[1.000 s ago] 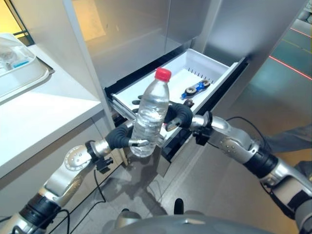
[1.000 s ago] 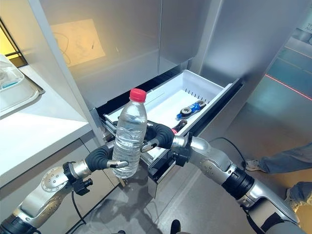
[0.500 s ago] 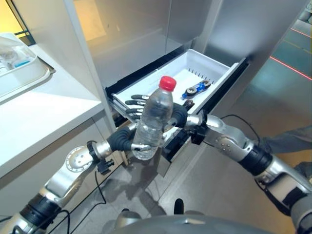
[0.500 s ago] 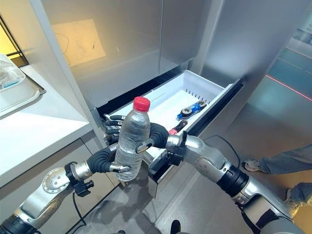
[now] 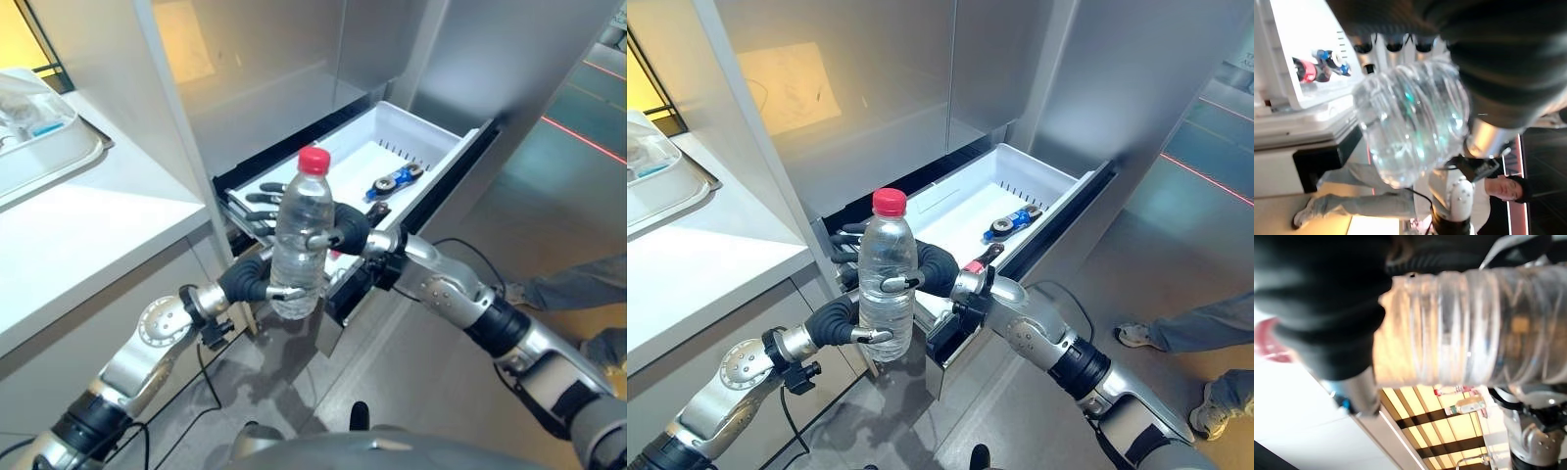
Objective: Take the drinks into the refrigerator
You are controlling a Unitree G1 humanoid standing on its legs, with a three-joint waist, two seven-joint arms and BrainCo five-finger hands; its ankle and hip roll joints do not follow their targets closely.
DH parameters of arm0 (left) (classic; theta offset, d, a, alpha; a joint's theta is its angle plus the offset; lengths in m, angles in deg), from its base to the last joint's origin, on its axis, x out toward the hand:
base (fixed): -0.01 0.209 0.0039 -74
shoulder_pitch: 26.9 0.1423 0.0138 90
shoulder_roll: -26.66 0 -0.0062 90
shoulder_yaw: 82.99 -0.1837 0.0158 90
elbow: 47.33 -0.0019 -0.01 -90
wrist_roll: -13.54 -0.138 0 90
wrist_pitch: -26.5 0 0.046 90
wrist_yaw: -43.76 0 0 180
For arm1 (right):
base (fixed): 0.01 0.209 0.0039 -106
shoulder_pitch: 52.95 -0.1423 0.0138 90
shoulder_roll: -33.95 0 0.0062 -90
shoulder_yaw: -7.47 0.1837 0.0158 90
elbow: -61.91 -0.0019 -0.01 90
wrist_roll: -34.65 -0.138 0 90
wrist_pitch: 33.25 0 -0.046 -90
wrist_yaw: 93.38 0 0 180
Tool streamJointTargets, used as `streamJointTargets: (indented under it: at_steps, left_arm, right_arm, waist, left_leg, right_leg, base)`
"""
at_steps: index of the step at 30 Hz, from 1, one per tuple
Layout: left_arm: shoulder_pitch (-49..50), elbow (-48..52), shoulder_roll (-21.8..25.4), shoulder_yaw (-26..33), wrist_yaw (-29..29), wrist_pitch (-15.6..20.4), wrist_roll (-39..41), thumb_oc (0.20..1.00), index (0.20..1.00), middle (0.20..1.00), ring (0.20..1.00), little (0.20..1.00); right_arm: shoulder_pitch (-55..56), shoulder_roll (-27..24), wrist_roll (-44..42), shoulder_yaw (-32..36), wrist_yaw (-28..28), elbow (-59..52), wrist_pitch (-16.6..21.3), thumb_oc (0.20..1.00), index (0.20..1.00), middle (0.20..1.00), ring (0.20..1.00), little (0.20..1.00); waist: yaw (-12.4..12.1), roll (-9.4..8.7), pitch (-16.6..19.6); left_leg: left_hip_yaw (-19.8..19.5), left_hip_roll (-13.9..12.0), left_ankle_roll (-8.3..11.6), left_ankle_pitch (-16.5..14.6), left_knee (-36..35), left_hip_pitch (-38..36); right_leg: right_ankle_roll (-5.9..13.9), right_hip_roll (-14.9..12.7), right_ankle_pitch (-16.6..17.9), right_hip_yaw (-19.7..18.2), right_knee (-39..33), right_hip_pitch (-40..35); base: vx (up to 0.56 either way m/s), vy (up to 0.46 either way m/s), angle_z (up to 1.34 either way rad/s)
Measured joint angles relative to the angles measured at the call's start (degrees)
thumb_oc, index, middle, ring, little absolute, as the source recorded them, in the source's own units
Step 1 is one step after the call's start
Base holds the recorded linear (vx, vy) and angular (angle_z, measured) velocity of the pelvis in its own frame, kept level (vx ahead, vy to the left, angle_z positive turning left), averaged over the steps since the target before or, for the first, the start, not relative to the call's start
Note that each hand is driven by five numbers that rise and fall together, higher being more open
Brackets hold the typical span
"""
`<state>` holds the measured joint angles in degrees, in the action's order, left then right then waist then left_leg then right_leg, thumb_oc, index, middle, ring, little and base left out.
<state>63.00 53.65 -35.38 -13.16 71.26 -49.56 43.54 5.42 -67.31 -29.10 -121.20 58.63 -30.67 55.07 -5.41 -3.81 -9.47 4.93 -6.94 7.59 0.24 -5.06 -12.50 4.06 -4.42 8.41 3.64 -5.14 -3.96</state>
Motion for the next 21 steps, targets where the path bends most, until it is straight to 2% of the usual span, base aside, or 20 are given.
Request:
streamJointTargets:
  at_steps: [4,16,17,18,21]
  left_arm:
    - [0.3,-0.2,0.0,0.0,0.0,0.0,0.1,0.2,0.2,0.2,0.2,0.2]
    - [1.8,-0.1,0.0,0.0,0.2,0.0,0.1,0.203,0.203,0.203,0.203,0.203]
    - [2.0,-0.1,0.0,0.0,0.2,0.0,0.1,0.413,0.413,0.413,0.413,0.413]
    - [2.3,0.1,0.0,0.0,0.2,-0.1,0.1,1.0,1.0,1.0,1.0,1.0]
    - [2.8,0.1,0.0,0.0,0.0,-0.3,0.1,1.0,1.0,1.0,1.0,1.0]
  right_arm:
    - [0.5,2.2,0.0,0.0,0.7,1.4,0.6,0.2,0.2,0.2,0.2,0.2]
    - [2.1,2.9,0.0,-0.1,1.1,1.5,1.0,0.2,0.2,0.2,0.2,0.2]
    - [2.2,3.0,0.0,-0.1,1.1,1.5,1.0,0.2,0.2,0.2,0.2,0.2]
    - [2.8,3.1,-0.1,0.1,1.1,1.4,1.1,0.2,0.2,0.2,0.2,0.2]
    - [4.2,3.2,-0.1,0.1,1.6,1.3,1.3,0.2,0.2,0.2,0.2,0.2]
  waist:
    - [-0.5,-0.48,0.4]
    - [-0.4,-0.56,0.6]
    - [-0.4,-0.56,0.6]
    - [-0.4,-0.55,0.6]
    - [-0.3,-0.54,0.6]
  left_leg:
    - [0.0,0.0,-0.01,0.0,0.0,0.0]
    - [-0.1,0.0,-0.03,0.0,0.0,0.1]
    - [-0.1,0.0,-0.03,0.0,0.0,0.1]
    - [-0.1,0.0,-0.03,0.0,0.0,0.1]
    - [-0.1,0.0,-0.04,0.0,0.0,0.1]
  right_leg:
    - [-0.05,0.0,0.1,0.0,0.1,0.1]
    - [-0.11,0.0,0.2,0.0,0.0,0.1]
    - [-0.11,0.0,0.2,0.0,0.0,0.1]
    - [-0.11,0.0,0.2,0.0,0.0,0.1]
    - [-0.11,0.0,0.2,0.0,0.0,0.1]
  base:
    - [0.0,0.0,0.0]
    - [0.0,0.0,0.0]
    - [0.0,0.0,0.0]
    - [0.0,0.0,0.0]
    - [0.0,0.0,0.0]
